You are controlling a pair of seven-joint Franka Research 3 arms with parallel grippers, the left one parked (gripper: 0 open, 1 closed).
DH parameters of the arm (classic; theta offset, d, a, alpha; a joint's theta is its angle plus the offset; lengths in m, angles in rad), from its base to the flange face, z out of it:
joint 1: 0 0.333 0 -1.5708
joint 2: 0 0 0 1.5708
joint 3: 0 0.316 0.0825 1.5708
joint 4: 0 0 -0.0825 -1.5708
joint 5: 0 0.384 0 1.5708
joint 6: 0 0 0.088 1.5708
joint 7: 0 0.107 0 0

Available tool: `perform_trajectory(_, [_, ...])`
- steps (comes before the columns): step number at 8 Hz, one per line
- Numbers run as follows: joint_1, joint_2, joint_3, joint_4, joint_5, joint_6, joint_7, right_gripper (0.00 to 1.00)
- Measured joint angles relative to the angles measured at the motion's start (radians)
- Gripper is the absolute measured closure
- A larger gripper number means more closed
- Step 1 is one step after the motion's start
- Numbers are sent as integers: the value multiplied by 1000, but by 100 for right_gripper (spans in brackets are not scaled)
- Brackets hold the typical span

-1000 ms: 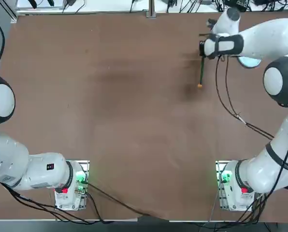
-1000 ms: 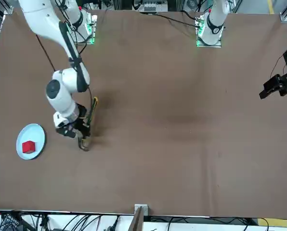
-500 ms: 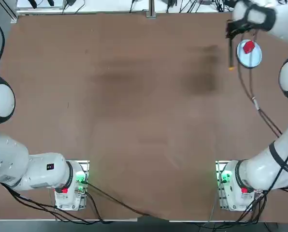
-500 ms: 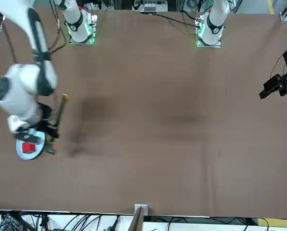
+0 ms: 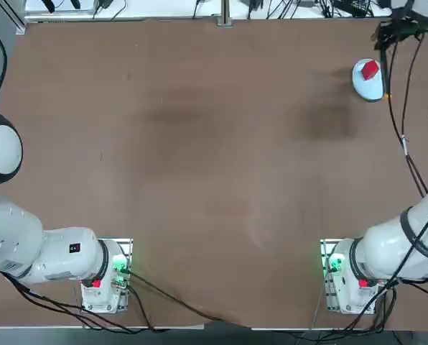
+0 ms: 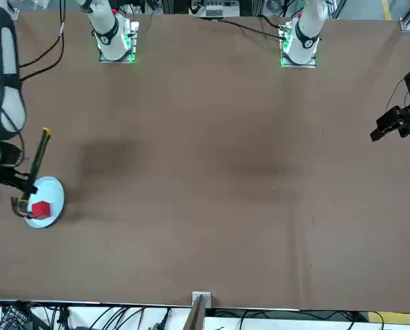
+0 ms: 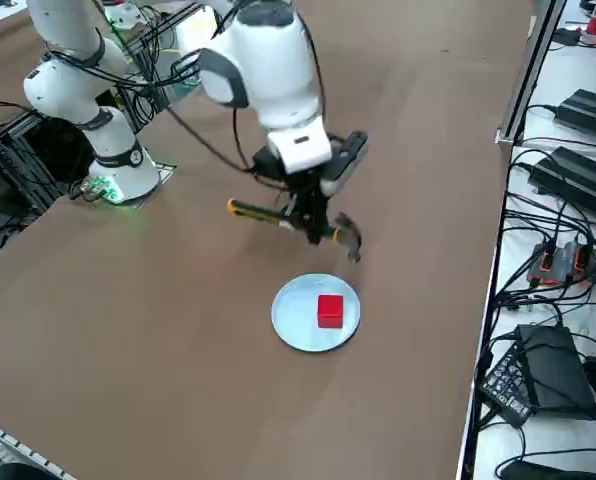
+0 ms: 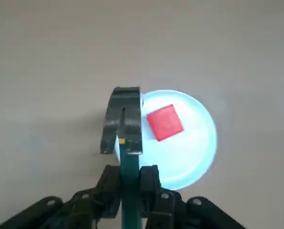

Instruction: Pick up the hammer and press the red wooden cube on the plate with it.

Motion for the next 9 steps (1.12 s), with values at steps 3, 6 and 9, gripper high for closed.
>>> perform_trajectory(3, [-30, 82, 2, 2, 1, 2, -24, 79])
perform_trajectory(6, [-37, 160, 7, 11, 39, 52, -36, 79])
perform_trajectory(9, [-36, 148, 13, 121, 36, -38, -50, 79])
